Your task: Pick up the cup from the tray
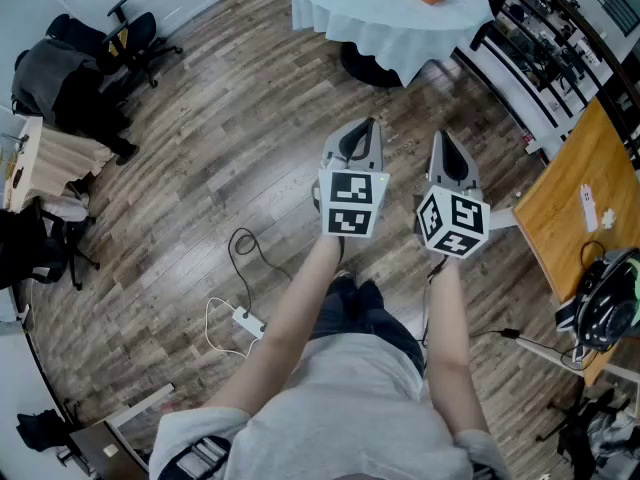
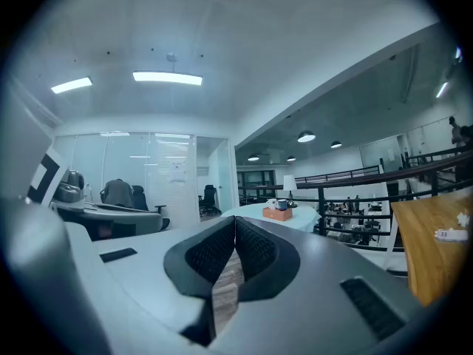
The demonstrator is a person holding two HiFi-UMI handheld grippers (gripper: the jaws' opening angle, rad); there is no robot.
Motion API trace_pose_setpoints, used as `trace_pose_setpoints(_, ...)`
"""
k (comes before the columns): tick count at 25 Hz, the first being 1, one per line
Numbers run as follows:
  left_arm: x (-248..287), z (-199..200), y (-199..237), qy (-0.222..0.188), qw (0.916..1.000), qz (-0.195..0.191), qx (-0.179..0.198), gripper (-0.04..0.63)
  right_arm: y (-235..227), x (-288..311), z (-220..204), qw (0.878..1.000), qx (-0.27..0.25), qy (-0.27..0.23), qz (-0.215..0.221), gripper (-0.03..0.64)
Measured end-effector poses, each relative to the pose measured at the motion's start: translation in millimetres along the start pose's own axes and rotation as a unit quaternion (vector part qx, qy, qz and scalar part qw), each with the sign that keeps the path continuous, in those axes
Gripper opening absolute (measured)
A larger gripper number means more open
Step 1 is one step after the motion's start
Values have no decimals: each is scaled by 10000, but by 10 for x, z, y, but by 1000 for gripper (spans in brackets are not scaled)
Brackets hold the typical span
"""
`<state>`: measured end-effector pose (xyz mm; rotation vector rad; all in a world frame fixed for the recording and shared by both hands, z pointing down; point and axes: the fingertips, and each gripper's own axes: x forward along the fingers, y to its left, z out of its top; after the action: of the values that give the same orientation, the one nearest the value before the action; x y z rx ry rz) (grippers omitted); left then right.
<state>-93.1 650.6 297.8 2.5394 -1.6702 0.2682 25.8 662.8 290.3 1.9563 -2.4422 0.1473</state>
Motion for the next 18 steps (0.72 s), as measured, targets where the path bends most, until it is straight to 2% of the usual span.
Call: trace_pose_setpoints(18, 162, 11, -183, -39, 9999, 94, 65, 8, -290, 11, -86, 10000, -37, 61, 41, 9)
